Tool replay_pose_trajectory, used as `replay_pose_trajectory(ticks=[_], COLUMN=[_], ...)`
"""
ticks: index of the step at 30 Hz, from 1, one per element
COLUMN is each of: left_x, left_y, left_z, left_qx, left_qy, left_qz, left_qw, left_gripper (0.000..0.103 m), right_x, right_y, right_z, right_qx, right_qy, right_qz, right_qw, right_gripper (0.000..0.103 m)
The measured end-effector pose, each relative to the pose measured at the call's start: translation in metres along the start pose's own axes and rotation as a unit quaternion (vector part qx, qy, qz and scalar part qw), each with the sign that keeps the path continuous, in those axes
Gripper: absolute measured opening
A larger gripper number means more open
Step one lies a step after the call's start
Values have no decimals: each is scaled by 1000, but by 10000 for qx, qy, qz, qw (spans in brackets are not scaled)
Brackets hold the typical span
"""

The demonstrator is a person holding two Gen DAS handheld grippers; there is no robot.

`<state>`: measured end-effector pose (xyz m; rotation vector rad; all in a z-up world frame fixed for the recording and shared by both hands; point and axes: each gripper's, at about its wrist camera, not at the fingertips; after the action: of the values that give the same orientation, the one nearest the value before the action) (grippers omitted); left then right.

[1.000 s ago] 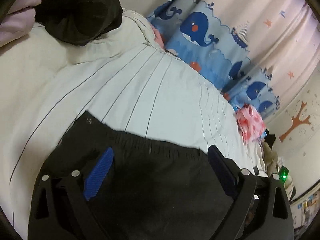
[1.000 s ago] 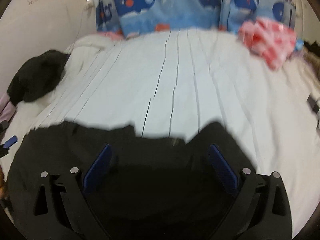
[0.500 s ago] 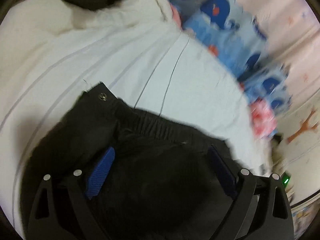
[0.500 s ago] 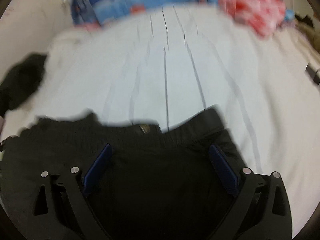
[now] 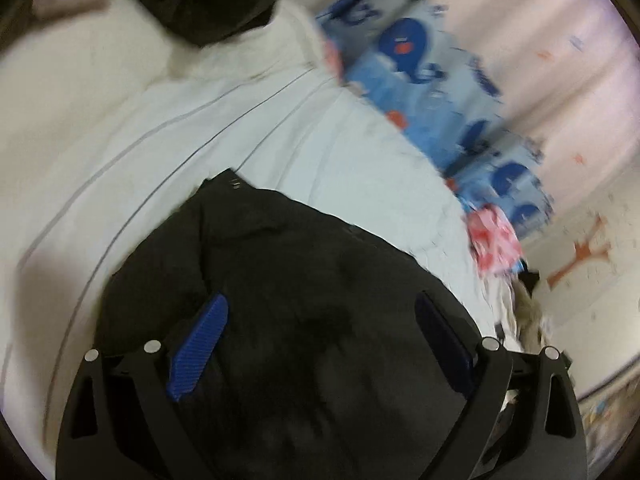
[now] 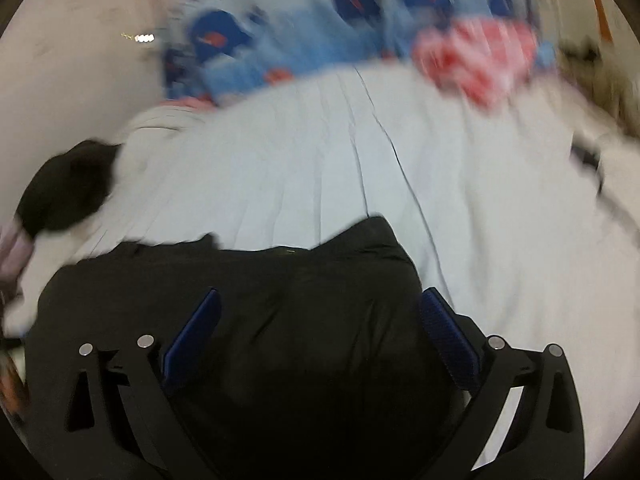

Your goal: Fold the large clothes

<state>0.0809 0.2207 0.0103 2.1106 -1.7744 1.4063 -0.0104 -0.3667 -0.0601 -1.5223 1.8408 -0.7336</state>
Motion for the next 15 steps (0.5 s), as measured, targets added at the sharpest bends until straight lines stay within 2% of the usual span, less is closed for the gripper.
replay_pose_trajectory(ticks=[1, 2, 3, 4, 6, 7, 8, 10, 11, 12, 15], left_x=[-2, -9, -19, -22, -18, -15, -6, 21, 40, 57, 83], left_y=[12, 21, 33, 38, 35, 32, 27, 20, 16, 11, 0], left_z=[-1, 6, 18, 21, 15, 10, -3, -14, -15, -10, 22], left_qx=[19, -102, -276, -278, -377, -342, -163, 126, 264, 293, 185], left_qy=[-81, -170, -176, -188, -458, -508, -441, -352, -361, -321, -291], left_qz=[203, 237, 291, 396, 331, 223, 150, 523, 812, 1006, 1142], left_qw=[9998, 9995, 9990, 9987, 9977, 9979, 9988, 9979, 9957, 9940, 9929], left_gripper=[92, 92, 92, 92, 92, 91, 91, 92, 92, 92, 92], right_x=[-6, -6, 2, 6, 6, 1, -4, -29, -42, -61, -98], right_y=[9, 26, 40, 38, 30, 27, 23, 7, 0, -12, -43], right_z=[-2, 12, 28, 29, 23, 15, 6, -16, -19, -17, 2], right_qx=[58, -280, -657, -652, -712, -638, -502, -17, 51, 78, 38], right_qy=[156, 262, -30, -143, 94, 173, 67, -116, -149, -241, -365], right_qz=[-297, -464, -249, -56, -18, -34, -30, -341, -532, -788, -1251], right_qw=[9994, 9982, 9975, 9978, 9974, 9978, 9987, 9994, 9985, 9966, 9915], right_gripper=[96, 96, 96, 96, 96, 96, 96, 96, 96, 96, 96])
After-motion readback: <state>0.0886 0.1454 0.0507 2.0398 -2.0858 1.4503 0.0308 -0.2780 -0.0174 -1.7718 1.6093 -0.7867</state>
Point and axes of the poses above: each gripper's, at about its wrist camera, not at the fingertips, and z roughly the way its jaws point, x to its right, y to its underside, and after that the axes turned 6 degrees about -z, right-handed
